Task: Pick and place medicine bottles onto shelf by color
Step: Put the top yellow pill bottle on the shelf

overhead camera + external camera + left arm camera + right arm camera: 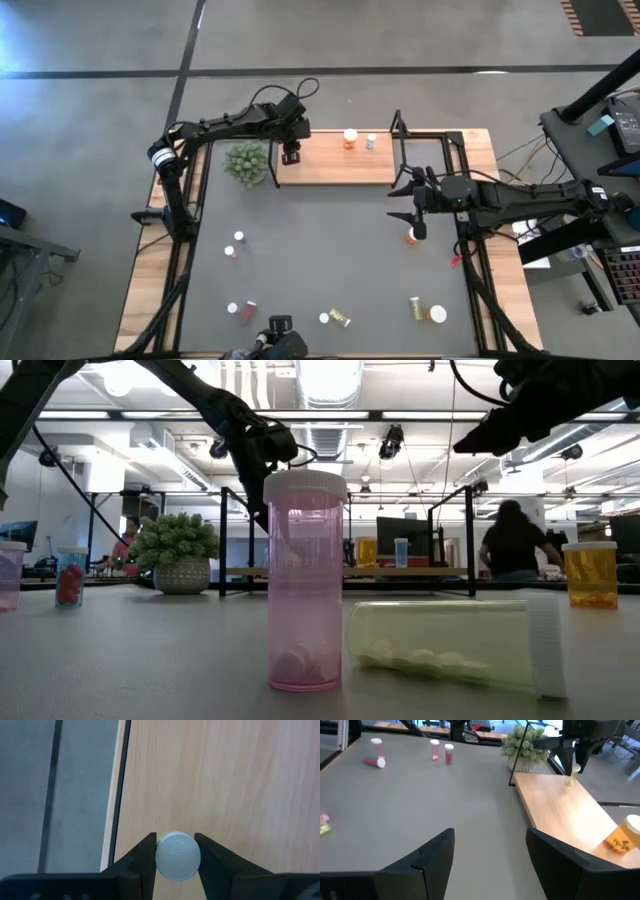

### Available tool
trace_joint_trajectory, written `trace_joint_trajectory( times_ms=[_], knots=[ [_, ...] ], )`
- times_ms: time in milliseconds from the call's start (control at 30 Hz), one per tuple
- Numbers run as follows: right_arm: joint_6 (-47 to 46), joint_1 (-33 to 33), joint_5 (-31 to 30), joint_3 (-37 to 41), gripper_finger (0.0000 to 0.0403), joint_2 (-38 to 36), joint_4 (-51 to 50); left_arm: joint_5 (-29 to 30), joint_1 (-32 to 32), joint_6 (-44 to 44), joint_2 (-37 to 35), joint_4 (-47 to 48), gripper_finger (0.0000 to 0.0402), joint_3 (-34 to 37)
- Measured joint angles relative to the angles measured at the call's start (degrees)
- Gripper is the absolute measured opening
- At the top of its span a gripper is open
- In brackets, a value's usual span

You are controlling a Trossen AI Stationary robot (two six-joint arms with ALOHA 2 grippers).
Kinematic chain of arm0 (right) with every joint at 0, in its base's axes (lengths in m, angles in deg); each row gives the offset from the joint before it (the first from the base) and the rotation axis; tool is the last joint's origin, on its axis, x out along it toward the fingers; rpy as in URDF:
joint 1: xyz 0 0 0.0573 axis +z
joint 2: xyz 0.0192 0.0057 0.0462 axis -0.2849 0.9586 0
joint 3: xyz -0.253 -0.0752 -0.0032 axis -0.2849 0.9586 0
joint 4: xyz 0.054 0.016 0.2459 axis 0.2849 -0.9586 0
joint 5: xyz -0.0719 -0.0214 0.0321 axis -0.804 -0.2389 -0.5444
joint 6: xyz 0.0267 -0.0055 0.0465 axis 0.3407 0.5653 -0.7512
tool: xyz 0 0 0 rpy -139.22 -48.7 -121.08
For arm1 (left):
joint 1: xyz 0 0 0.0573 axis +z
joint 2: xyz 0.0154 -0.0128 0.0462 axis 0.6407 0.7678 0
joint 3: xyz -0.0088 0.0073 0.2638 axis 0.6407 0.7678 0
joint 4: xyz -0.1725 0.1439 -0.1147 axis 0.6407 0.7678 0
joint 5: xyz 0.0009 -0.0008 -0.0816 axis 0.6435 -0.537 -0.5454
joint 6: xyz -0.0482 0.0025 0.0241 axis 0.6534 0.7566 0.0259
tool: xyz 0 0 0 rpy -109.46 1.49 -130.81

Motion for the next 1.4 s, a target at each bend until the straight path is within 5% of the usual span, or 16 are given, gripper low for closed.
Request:
trace_joint_trajectory(
  times_ms=[1233, 1400],
  knots=[
    [-0.04, 0.01, -0.04, 0.0, 0.0238, 14.16, -0.01, -3.49, -0.02, 3.65, 0.61, 0.37, 0.0102, 0.15],
    [-7.16, 0.02, -5.27, 0.0, 0.0238, 15.12, -0.99, -3.45, 0.0, 4.33, 0.63, -0.97, 0.0102, 0.24]
  ],
)
